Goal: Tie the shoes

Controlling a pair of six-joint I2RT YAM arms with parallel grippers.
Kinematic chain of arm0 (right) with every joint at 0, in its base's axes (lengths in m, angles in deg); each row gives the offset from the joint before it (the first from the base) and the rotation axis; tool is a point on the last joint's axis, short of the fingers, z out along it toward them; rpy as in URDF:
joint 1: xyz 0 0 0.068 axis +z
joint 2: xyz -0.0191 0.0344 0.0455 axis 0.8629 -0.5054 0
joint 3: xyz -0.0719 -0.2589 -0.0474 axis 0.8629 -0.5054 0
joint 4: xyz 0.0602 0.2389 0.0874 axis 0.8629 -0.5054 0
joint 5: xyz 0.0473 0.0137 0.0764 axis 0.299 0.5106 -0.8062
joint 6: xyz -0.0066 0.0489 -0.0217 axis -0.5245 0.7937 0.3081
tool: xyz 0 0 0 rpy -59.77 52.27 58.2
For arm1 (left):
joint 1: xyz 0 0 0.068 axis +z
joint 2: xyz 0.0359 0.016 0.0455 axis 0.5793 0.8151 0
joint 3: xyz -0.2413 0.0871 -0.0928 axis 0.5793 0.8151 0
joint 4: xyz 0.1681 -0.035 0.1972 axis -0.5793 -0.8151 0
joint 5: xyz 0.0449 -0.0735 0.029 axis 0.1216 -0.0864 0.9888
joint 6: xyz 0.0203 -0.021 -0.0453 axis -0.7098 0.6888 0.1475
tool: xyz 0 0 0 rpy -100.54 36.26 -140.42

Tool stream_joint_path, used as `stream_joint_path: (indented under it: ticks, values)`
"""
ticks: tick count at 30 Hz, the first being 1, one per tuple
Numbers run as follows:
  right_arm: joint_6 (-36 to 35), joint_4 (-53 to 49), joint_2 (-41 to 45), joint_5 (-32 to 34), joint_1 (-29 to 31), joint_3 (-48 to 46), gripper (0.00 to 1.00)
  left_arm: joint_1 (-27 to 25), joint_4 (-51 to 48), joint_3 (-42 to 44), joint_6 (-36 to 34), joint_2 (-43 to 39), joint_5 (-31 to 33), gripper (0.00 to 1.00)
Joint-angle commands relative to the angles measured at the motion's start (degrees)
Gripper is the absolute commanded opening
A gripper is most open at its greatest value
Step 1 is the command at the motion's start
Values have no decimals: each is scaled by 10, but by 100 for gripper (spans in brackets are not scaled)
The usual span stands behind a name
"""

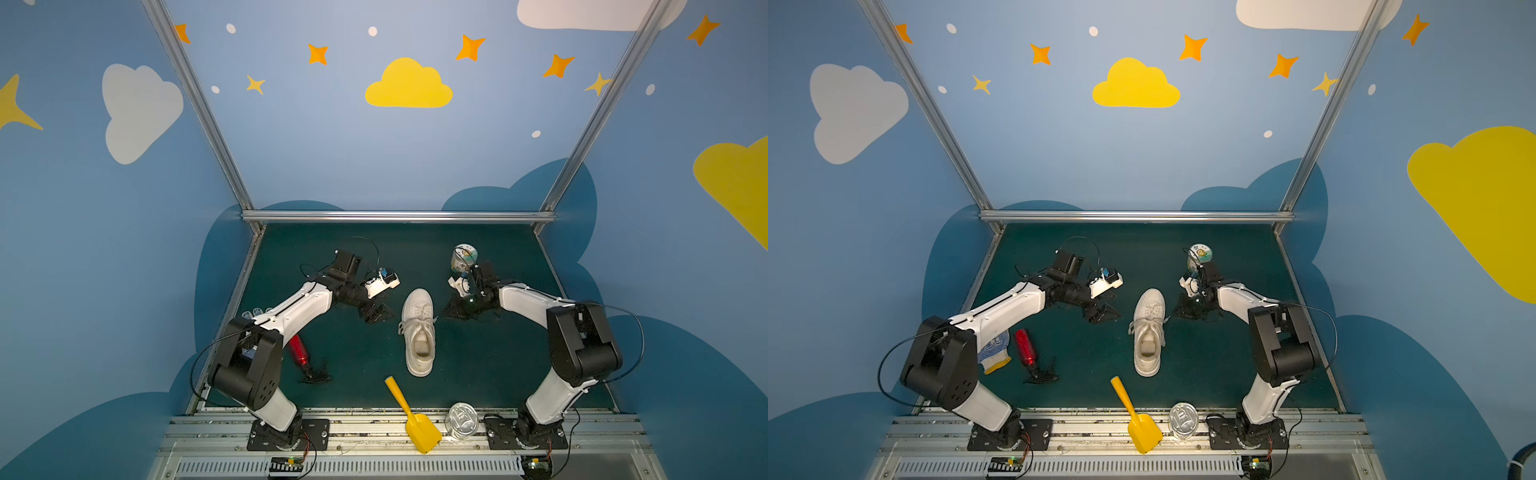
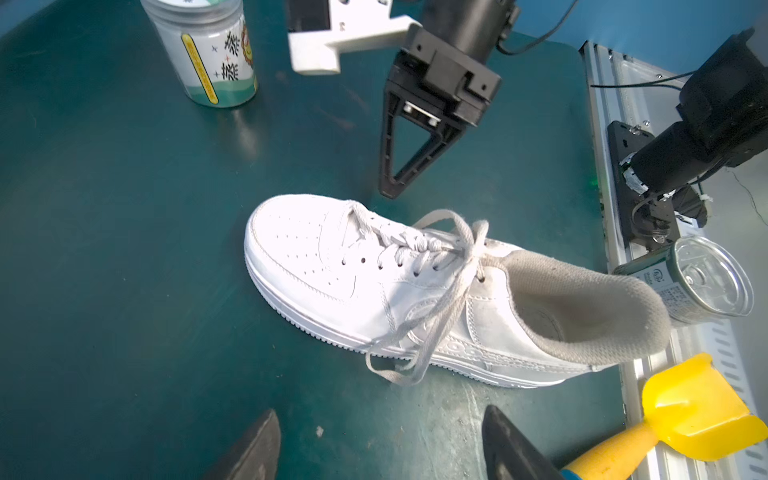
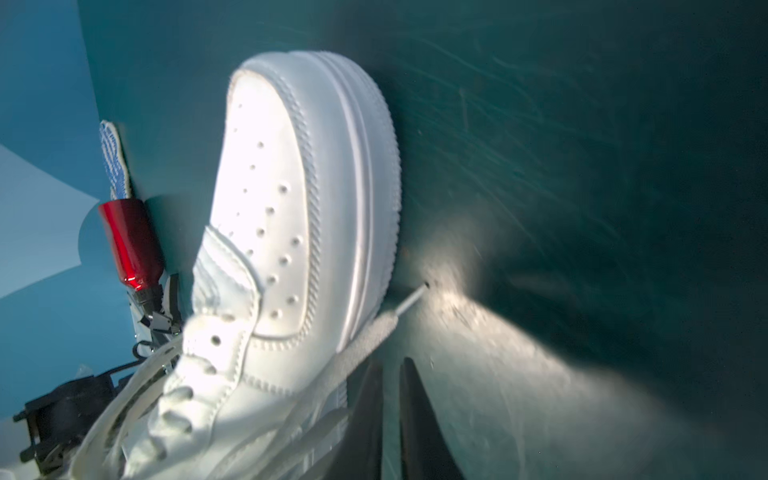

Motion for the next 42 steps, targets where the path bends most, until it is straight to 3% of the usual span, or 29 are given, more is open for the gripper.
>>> stream_joint_path:
  ticks: [1, 13, 30, 32, 33, 34, 36, 38, 42]
  values:
    - [-11, 18, -25, -24, -1, 28, 8, 3, -7, 8, 3, -22, 1, 77]
    - [-24, 2, -62, -34, 20, 31, 7, 6, -8, 19, 2, -23, 1, 77]
    - [-14, -86, 155, 43, 31, -75, 10, 7, 9, 31, 24, -41, -6, 77]
    - [-22, -85, 176, 59, 26, -77, 19, 7, 24, 41, 36, -55, -8, 84]
    - [-26, -83, 191, 74, 24, -80, 26, 10, 39, 50, 48, -64, -9, 98]
    - [-29, -79, 204, 88, 22, -83, 33, 12, 51, 57, 57, -75, -14, 100]
    - [-40, -74, 234, 116, 8, -89, 54, 21, 88, 78, 87, -100, -10, 100]
    - [-55, -74, 260, 130, -9, -87, 84, 33, 146, 107, 136, -127, 10, 100]
    - [-84, -34, 315, 175, -48, -102, 87, 82, 292, 178, 288, -185, 66, 100]
